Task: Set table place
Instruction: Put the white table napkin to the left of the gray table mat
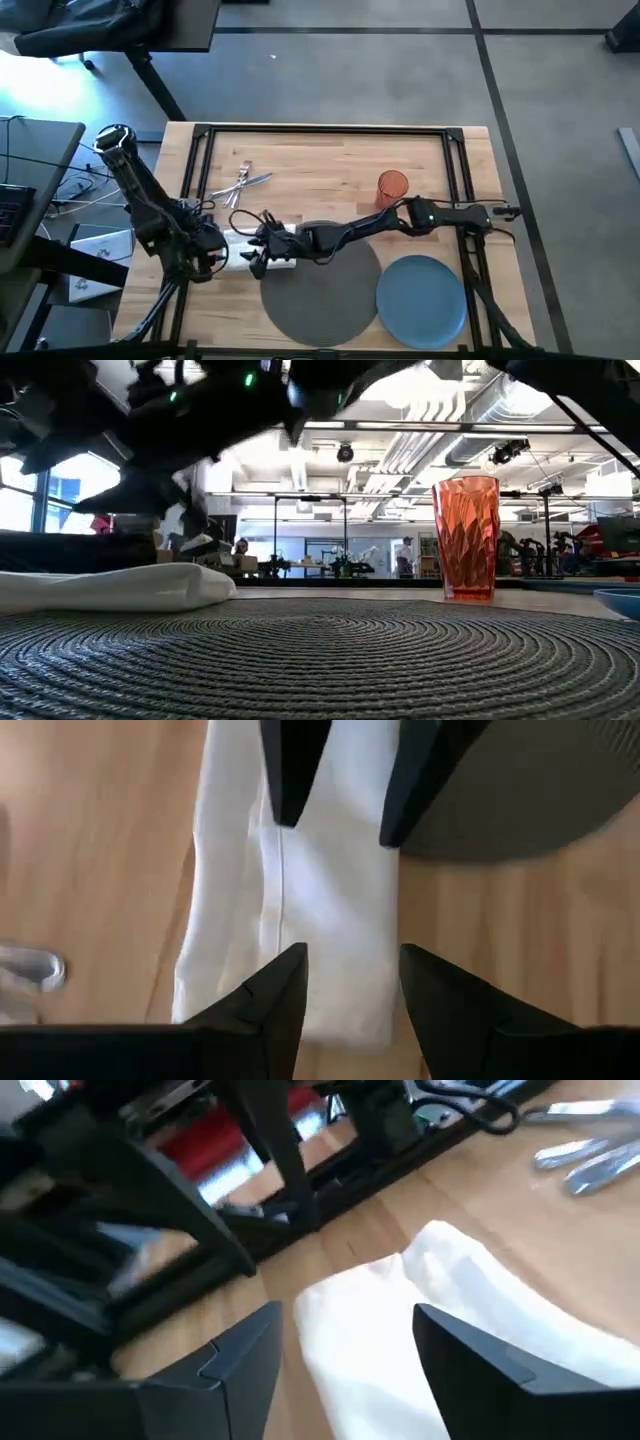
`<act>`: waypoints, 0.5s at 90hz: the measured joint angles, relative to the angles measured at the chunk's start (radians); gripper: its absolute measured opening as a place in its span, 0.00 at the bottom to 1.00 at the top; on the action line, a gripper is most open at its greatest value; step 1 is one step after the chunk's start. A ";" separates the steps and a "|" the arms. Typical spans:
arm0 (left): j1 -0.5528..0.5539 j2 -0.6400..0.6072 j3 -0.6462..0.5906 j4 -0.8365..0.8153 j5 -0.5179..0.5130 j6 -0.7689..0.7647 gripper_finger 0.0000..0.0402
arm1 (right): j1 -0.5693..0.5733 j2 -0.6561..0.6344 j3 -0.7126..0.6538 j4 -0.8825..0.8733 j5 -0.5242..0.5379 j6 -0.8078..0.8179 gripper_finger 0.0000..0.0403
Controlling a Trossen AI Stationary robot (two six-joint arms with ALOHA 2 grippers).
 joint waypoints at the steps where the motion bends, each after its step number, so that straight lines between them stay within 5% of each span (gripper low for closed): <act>1: 0.000 0.001 -0.001 0.012 -0.012 0.004 0.36 | 0.000 -0.006 0.000 -0.018 0.000 -0.015 0.52; 19: 0.031 0.044 -0.114 0.227 -0.049 0.077 0.36 | 0.002 -0.055 0.001 -0.343 -0.002 -0.225 0.51; 45: 0.068 0.118 -0.305 0.364 -0.025 -0.085 0.36 | -0.010 -0.002 -0.001 -0.426 -0.027 -0.394 0.50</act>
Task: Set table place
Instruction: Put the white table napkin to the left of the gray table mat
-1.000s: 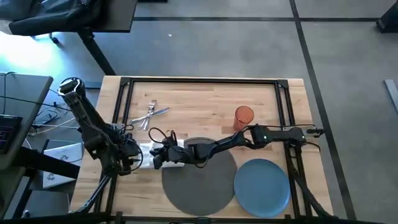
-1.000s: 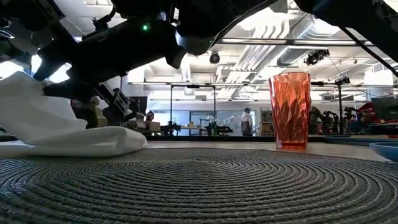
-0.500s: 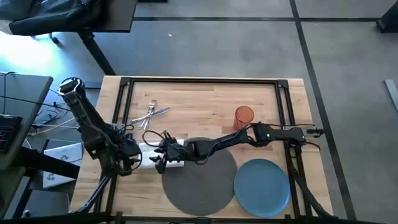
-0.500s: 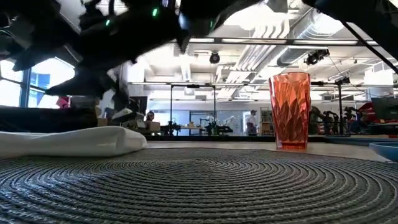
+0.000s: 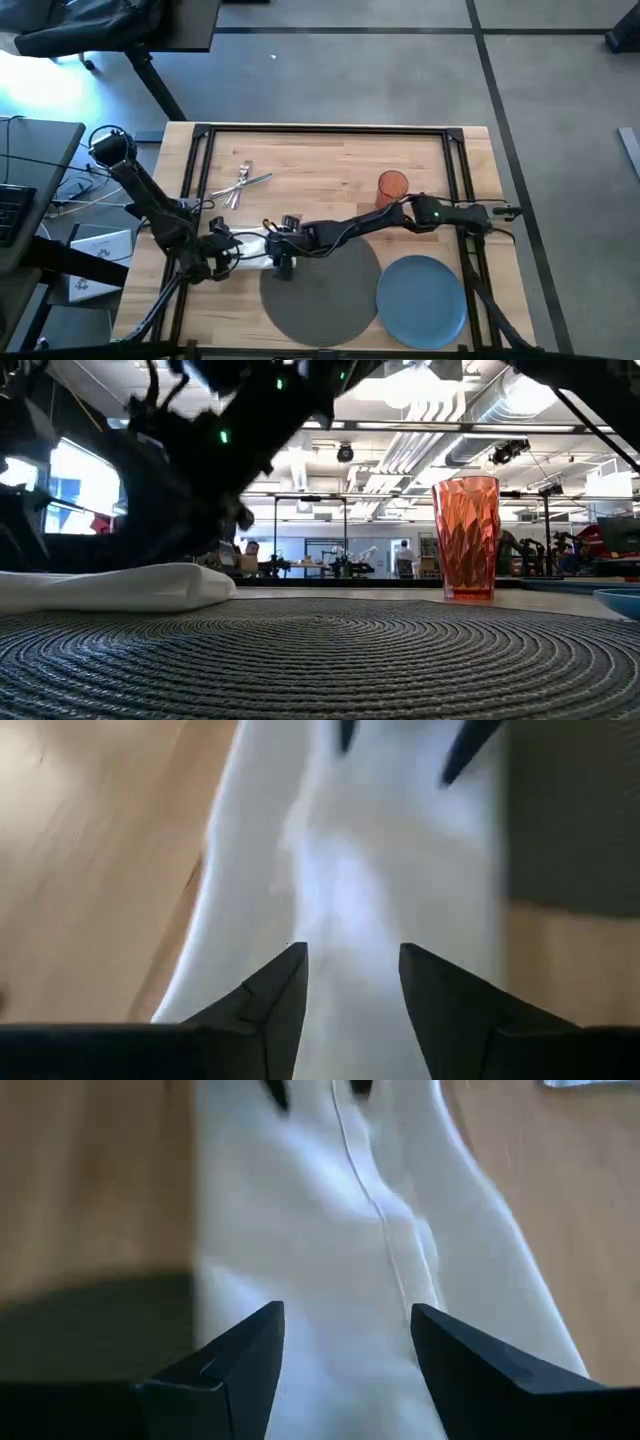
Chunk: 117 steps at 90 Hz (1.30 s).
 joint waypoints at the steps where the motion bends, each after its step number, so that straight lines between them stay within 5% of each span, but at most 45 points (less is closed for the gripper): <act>1: -0.001 0.001 -0.005 0.000 0.005 -0.011 0.36 | 0.000 0.000 0.000 -0.006 0.002 -0.003 0.49; 34: -0.054 0.026 -0.052 -0.030 0.038 -0.221 0.36 | 0.002 0.010 0.004 -0.156 0.015 0.015 0.41; 63: -0.045 0.010 0.140 -0.096 -0.068 -0.057 0.36 | 0.004 0.009 0.193 -0.317 0.014 0.020 0.41; 78: -0.030 0.021 0.122 -0.062 -0.142 0.004 0.36 | 0.006 0.006 0.194 -0.271 0.014 -0.004 0.41; 96: -0.011 0.056 0.002 -0.030 -0.032 -0.086 0.36 | 0.004 0.016 0.049 -0.207 0.012 0.031 0.41; 117: -0.022 0.059 -0.032 -0.058 0.063 -0.180 0.36 | 0.010 0.010 0.040 -0.236 0.014 0.049 0.41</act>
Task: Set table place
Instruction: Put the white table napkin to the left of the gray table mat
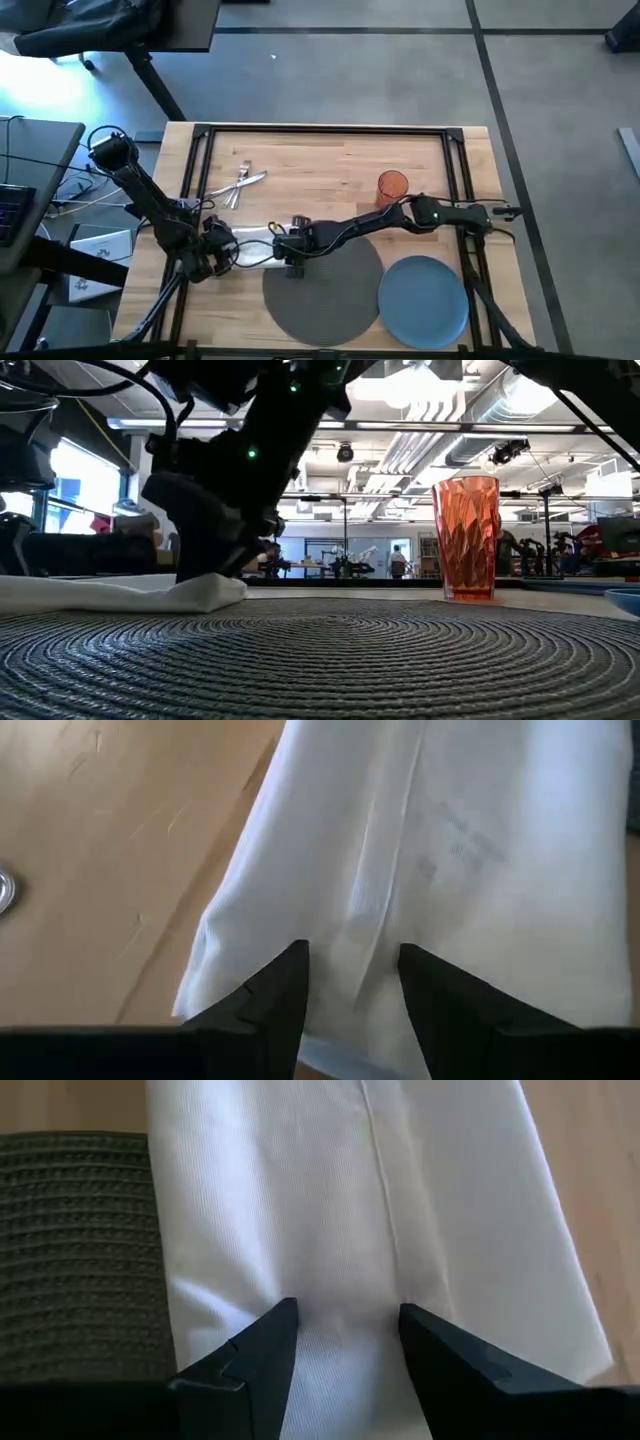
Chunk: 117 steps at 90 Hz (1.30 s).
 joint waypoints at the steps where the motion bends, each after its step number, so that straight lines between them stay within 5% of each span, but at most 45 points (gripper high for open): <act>1: -0.001 -0.001 0.001 -0.003 0.000 -0.001 0.36 | 0.000 0.000 0.000 0.002 0.000 0.000 0.41; 30: -0.004 -0.013 0.214 -0.234 -0.048 0.060 0.36 | -0.002 -0.102 -0.003 0.033 0.020 0.007 0.41; 50: 0.041 -0.014 0.329 -0.126 -0.160 0.289 0.36 | 0.028 -0.213 -0.002 -0.122 0.027 0.056 0.41; 75: 0.233 0.046 0.327 0.147 0.006 0.693 0.36 | 0.132 -0.254 -0.220 -0.259 0.108 0.258 0.41; 117: 0.588 0.250 0.327 0.355 0.271 1.084 0.36 | 0.160 -0.395 -0.693 0.156 0.152 0.492 0.41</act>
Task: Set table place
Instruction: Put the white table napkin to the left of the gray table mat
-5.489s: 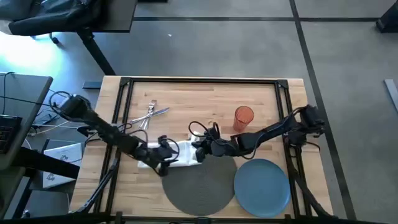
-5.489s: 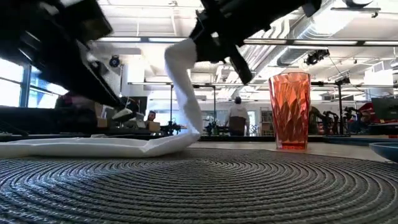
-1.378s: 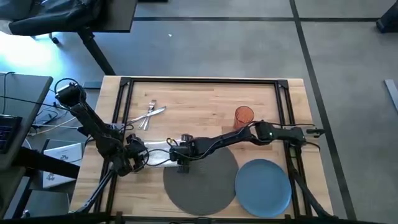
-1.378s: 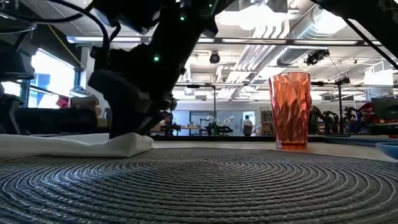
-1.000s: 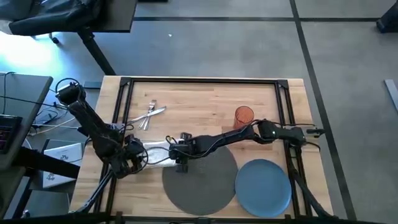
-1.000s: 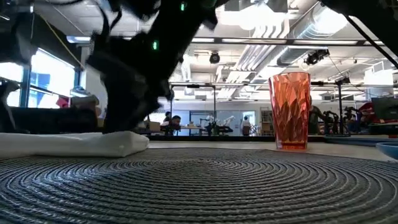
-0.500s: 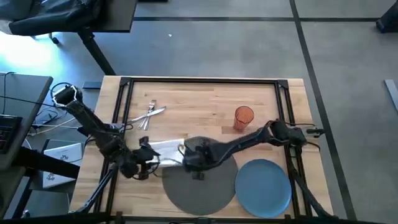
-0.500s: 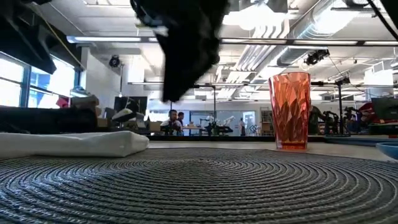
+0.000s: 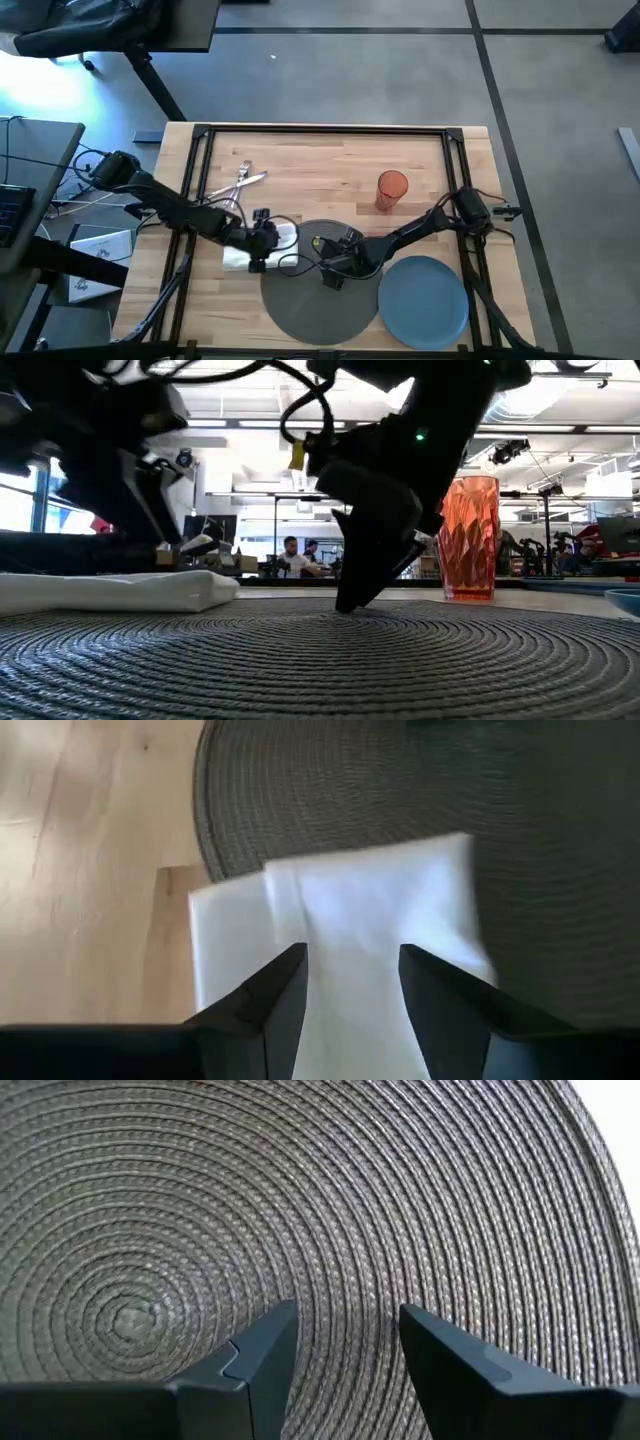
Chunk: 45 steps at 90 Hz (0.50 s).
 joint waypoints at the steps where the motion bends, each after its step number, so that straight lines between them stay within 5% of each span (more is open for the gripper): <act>1: 0.005 0.003 0.000 0.001 0.004 0.002 0.36 | 0.000 0.000 -0.003 0.006 0.002 0.001 0.41; 28: 0.139 0.100 -0.053 0.074 0.027 0.048 0.36 | 0.012 0.002 -0.035 0.066 0.031 0.006 0.41; 45: 0.183 0.107 -0.069 0.001 -0.039 -0.099 0.36 | 0.031 0.003 -0.036 0.070 0.032 0.007 0.41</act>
